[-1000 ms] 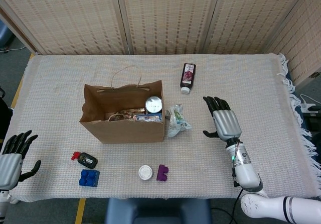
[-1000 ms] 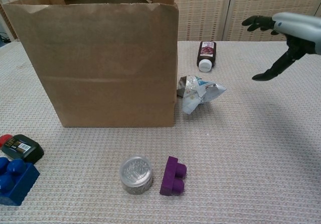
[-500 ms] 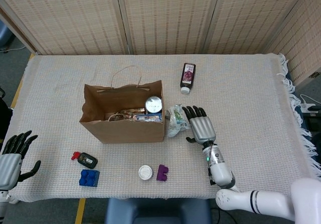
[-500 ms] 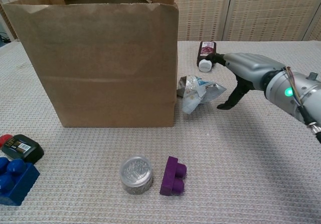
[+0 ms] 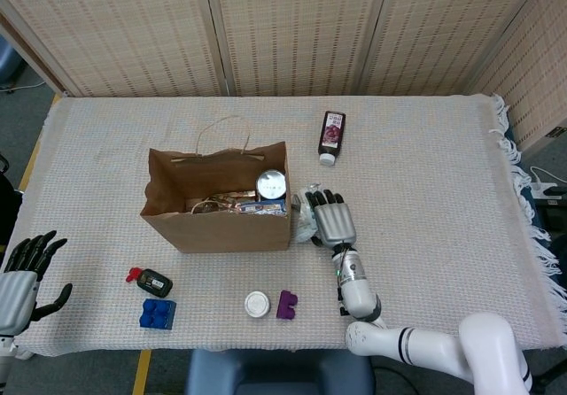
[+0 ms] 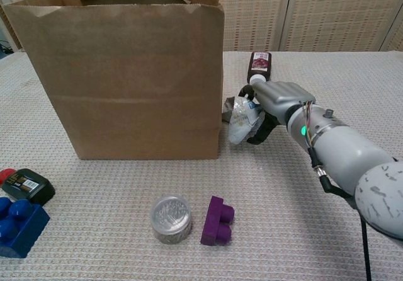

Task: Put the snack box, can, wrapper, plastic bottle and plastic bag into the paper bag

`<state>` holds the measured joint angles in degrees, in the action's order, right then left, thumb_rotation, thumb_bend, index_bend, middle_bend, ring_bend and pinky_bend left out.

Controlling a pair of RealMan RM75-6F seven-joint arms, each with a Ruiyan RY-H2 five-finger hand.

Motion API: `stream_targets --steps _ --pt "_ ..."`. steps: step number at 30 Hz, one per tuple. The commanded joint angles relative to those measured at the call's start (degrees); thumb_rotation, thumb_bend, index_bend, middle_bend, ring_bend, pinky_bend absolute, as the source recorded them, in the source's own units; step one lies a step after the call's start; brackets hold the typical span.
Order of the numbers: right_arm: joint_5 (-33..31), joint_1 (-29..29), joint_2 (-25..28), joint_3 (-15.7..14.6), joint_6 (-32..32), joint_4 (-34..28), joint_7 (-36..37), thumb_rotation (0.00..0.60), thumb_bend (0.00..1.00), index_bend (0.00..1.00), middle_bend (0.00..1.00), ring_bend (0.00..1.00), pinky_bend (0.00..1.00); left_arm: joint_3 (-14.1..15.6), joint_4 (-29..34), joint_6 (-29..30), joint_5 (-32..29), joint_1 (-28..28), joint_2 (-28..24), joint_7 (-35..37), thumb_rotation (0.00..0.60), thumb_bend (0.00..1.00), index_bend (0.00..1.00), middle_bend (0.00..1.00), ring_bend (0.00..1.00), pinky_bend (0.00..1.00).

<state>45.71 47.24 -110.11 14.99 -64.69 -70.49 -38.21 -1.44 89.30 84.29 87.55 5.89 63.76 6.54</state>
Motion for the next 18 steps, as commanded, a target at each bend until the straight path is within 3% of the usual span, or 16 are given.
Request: stream_targets --steps 1,5,11,18 --pt "1.89 -0.10 -1.27 0.20 -0.78 1.33 1.40 0.600 0.22 0.62 0.51 0.47 0.57 0.04 -0.10 0.04 0.04 -0.03 -0.02 0.21 0.600 0.37 0.12 0.00 0.00 0.00" --pt "4.81 -1.27 0.18 -0.33 -2.08 -0.89 2.85 0.600 0.30 0.76 0.61 0.59 0.69 0.12 -0.16 0.24 0.09 -0.17 -0.02 0.35 0.600 0.37 0.12 0.00 0.00 0.00" --pt "8.23 -4.32 8.19 0.27 -6.08 -11.44 3.10 0.600 0.32 0.78 0.63 0.60 0.70 0.16 -0.18 0.59 0.04 -0.42 0.10 0.15 0.600 0.37 0.12 0.00 0.00 0.00" --pt "9.96 -8.55 19.03 6.07 -14.93 -25.18 3.51 0.600 0.33 0.78 0.63 0.60 0.70 0.06 0.05 0.85 -0.19 -0.59 0.31 -0.80 0.600 0.37 0.12 0.00 0.00 0.00"
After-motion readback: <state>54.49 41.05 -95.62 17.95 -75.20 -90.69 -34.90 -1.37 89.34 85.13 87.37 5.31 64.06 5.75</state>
